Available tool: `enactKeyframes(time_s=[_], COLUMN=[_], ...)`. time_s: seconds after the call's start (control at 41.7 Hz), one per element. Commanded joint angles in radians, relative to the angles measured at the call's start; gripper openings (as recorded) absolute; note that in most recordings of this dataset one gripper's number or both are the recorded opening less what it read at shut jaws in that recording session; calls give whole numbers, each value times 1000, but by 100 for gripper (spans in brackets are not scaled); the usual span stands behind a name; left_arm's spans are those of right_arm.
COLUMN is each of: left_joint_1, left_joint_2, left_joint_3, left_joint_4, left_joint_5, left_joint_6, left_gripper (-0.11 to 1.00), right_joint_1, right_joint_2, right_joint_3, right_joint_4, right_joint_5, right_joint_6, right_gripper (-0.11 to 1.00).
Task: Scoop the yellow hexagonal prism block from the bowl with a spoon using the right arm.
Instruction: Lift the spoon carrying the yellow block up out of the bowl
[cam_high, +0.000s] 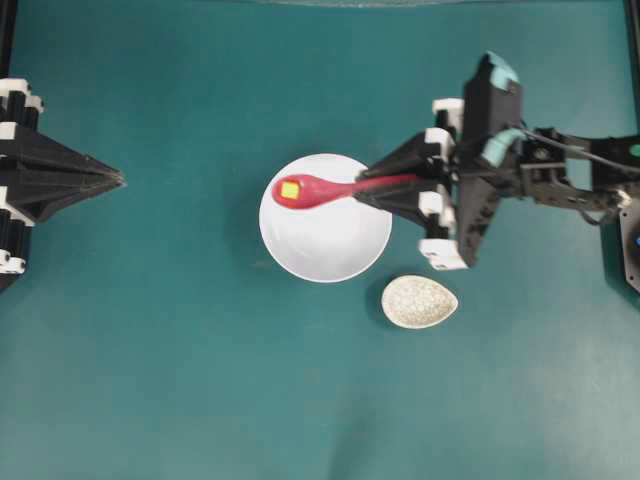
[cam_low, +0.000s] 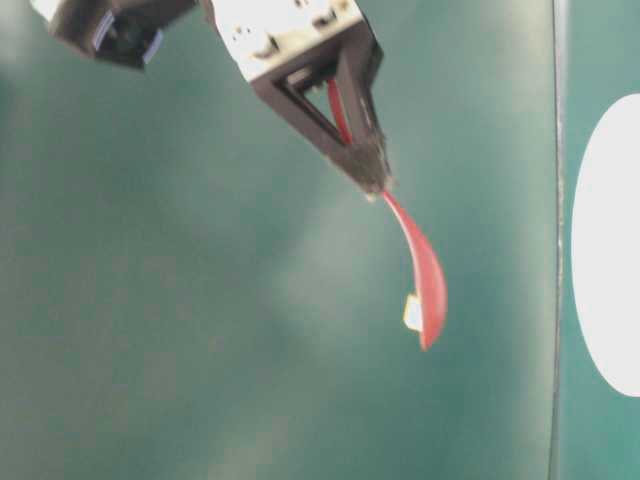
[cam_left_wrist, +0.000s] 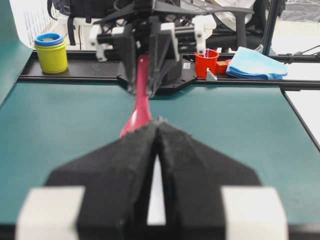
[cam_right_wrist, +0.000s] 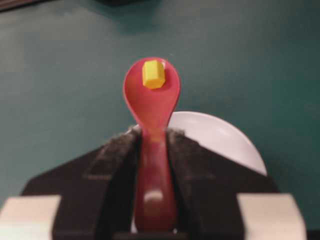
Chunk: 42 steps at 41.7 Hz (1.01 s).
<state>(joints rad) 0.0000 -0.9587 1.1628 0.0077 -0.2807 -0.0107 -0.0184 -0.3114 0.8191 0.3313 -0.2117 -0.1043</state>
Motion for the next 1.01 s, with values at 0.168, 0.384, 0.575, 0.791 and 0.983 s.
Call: enactKeyframes(time_s=[0.168, 0.384, 0.575, 0.791, 0.983], left_joint_1=[0, 0, 0, 0, 0], left_joint_2=[9, 9, 9, 9, 8], left_joint_3=[-28, -28, -29, -28, -29], left_joint_4=[3, 3, 3, 3, 3], left_joint_5=[-3, -3, -2, -2, -2], left_joint_6=[-5, -5, -5, -5, -5], left_gripper=[3, 3, 3, 3, 3], right_joint_1=[40, 40, 38, 32, 18], right_joint_2=[-112, -149, -141, -120, -100], right_joint_3=[51, 86, 92, 81, 69], right_joint_4=[21, 23, 23, 23, 26], right_joint_5=[-17, -43, -101, -129, -132], right_joint_6=[3, 3, -2, 0, 0], right_gripper=[25, 25, 25, 25, 25])
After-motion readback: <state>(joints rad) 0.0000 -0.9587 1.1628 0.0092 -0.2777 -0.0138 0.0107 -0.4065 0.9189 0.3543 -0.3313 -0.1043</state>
